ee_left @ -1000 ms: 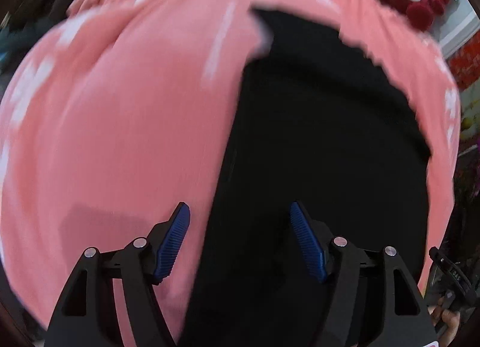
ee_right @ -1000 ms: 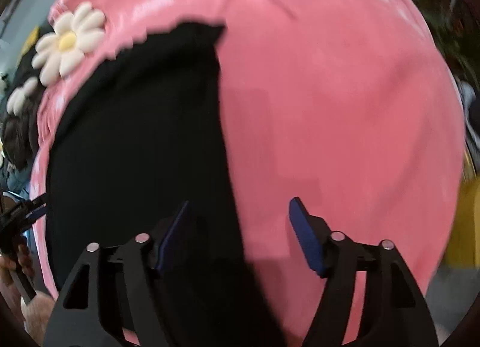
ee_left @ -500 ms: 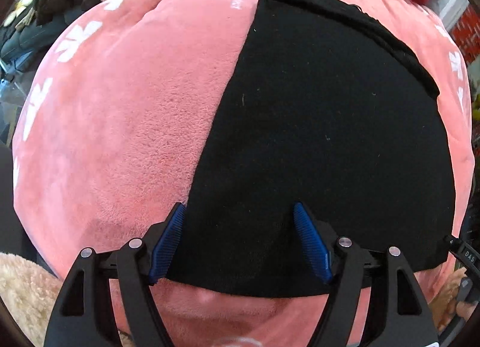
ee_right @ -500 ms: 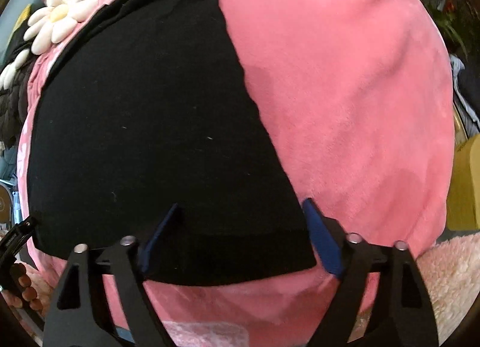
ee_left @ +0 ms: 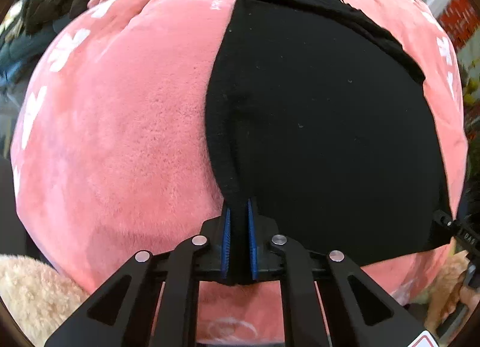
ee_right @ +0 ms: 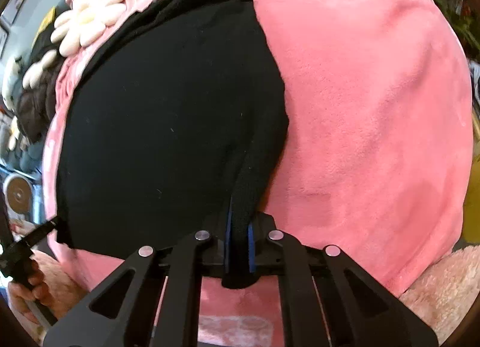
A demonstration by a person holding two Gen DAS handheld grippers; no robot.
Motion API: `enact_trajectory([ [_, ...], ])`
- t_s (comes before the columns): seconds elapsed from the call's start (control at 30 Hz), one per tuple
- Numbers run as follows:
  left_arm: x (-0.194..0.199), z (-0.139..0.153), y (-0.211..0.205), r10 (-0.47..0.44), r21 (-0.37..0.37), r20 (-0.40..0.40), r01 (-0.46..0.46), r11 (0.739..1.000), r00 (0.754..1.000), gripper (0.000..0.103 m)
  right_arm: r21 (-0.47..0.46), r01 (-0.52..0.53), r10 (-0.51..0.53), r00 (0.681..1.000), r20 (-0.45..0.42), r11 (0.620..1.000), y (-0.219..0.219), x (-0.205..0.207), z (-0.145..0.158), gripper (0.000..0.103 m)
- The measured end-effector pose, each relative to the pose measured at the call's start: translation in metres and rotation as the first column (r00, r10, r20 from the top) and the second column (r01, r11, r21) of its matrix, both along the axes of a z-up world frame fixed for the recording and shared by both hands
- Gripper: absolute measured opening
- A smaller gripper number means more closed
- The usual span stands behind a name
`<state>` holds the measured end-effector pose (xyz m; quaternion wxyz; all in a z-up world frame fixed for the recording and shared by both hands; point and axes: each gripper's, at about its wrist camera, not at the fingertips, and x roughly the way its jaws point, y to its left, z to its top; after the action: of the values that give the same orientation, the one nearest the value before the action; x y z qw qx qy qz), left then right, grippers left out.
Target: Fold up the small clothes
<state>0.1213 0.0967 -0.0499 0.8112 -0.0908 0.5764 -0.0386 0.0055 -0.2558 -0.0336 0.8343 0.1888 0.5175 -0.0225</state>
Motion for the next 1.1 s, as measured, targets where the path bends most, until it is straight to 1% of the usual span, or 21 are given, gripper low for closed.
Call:
enact_trajectory([
  [0.07,-0.002,0.008,0.005,0.025,-0.035,-0.011,-0.025,0.999,1.0,0.007,0.021,0.008,-0.008,1.0,0.011,1.0,-0.007,-0.007,0.015,0.006],
  [0.2,-0.009,0.032,0.004,-0.007,-0.06,0.006,0.007,0.998,1.0,0.006,0.036,-0.014,0.013,1.0,0.028,0.999,-0.011,-0.018,0.043,0.006],
  [0.33,-0.025,0.058,0.007,-0.044,-0.028,0.025,0.044,0.999,0.999,0.003,0.015,-0.039,0.039,0.999,0.011,0.999,-0.012,-0.037,0.063,0.005],
  [0.4,-0.033,0.065,0.015,-0.048,-0.053,0.021,0.049,0.997,0.999,0.003,0.001,-0.057,0.057,0.998,-0.013,0.998,-0.014,-0.043,0.062,0.005],
  [0.47,-0.039,0.062,0.019,-0.046,-0.045,0.007,0.047,0.998,0.999,0.004,-0.072,-0.075,0.073,0.997,-0.038,0.995,-0.014,-0.049,0.056,0.004],
  [0.5,-0.04,0.059,0.019,-0.045,-0.038,0.001,0.045,0.998,0.999,0.005,-0.059,-0.096,0.093,0.994,-0.053,0.994,-0.015,-0.047,0.049,0.004],
  [0.57,-0.039,0.044,0.018,-0.033,-0.059,-0.037,0.031,0.998,0.999,0.007,0.026,-0.098,0.1,0.992,-0.075,0.995,-0.022,-0.045,0.037,0.006],
  [0.6,-0.04,0.04,0.019,-0.019,-0.083,-0.054,0.014,0.996,0.998,0.009,0.015,-0.076,0.077,0.993,-0.091,0.997,-0.024,-0.041,0.033,0.008],
  [0.63,-0.037,0.032,0.019,0.01,-0.107,-0.073,-0.018,0.994,0.997,0.021,0.0,-0.069,0.069,0.993,-0.098,0.998,-0.023,-0.04,0.031,0.016],
  [0.67,-0.037,0.026,0.019,0.035,-0.122,-0.084,-0.045,0.992,0.996,0.046,-0.013,-0.057,0.055,0.994,-0.097,0.998,-0.024,-0.036,0.03,0.03],
  [0.7,-0.034,0.02,0.019,0.074,-0.134,-0.086,-0.085,0.987,0.994,0.058,-0.016,-0.047,0.045,0.995,-0.091,0.999,-0.024,-0.034,0.03,0.044],
  [0.73,-0.033,0.017,0.02,0.104,-0.133,-0.081,-0.114,0.985,0.991,0.065,-0.023,-0.037,0.035,0.996,-0.076,0.999,-0.025,-0.03,0.03,0.069],
  [0.77,-0.03,0.014,0.02,0.124,-0.128,-0.076,-0.133,0.983,0.989,0.065,-0.036,-0.034,0.032,0.997,-0.065,0.999,-0.024,-0.027,0.031,0.072],
  [0.8,-0.026,0.012,0.017,0.127,-0.121,-0.077,-0.136,0.983,0.989,0.066,-0.062,-0.037,0.033,0.998,-0.061,0.997,-0.023,-0.02,0.029,0.072],
  [0.87,-0.015,0.001,0.011,0.128,-0.08,-0.091,-0.136,0.988,0.988,0.074,-0.091,-0.043,0.035,0.996,-0.087,0.995,-0.02,-0.008,0.019,0.072],
  [0.93,-0.004,-0.012,0.006,0.138,-0.055,-0.117,-0.145,0.988,0.984,0.074,-0.095,-0.037,0.026,0.992,-0.121,0.995,-0.015,0.005,0.002,0.072],
  [0.97,0.0,-0.019,0.004,0.144,-0.062,-0.137,-0.153,0.986,0.98,0.074,-0.086,-0.038,0.027,0.992,-0.127,0.996,-0.014,0.008,-0.004,0.067],
  [1.0,0.003,-0.021,0.006,0.15,-0.075,-0.139,-0.161,0.984,0.979,0.075,-0.051,-0.04,0.033,0.99,-0.134,0.998,-0.013,0.012,-0.012,0.053],
  [1.03,0.004,-0.019,0.004,0.151,-0.076,-0.117,-0.161,0.984,0.982,0.073,-0.043,-0.037,0.031,0.991,-0.128,0.998,-0.012,0.013,-0.014,0.032],
  [1.07,0.006,-0.018,0.003,0.136,-0.073,-0.109,-0.144,0.987,0.985,0.054,-0.043,-0.038,0.033,0.993,-0.111,0.998,-0.01,0.013,-0.011,0.006],
  [1.1,0.008,-0.014,0.0,0.112,-0.065,-0.101,-0.118,0.991,0.989,0.037,-0.011,-0.044,0.043,0.995,-0.095,0.999,-0.01,0.012,-0.005,0.004],
])
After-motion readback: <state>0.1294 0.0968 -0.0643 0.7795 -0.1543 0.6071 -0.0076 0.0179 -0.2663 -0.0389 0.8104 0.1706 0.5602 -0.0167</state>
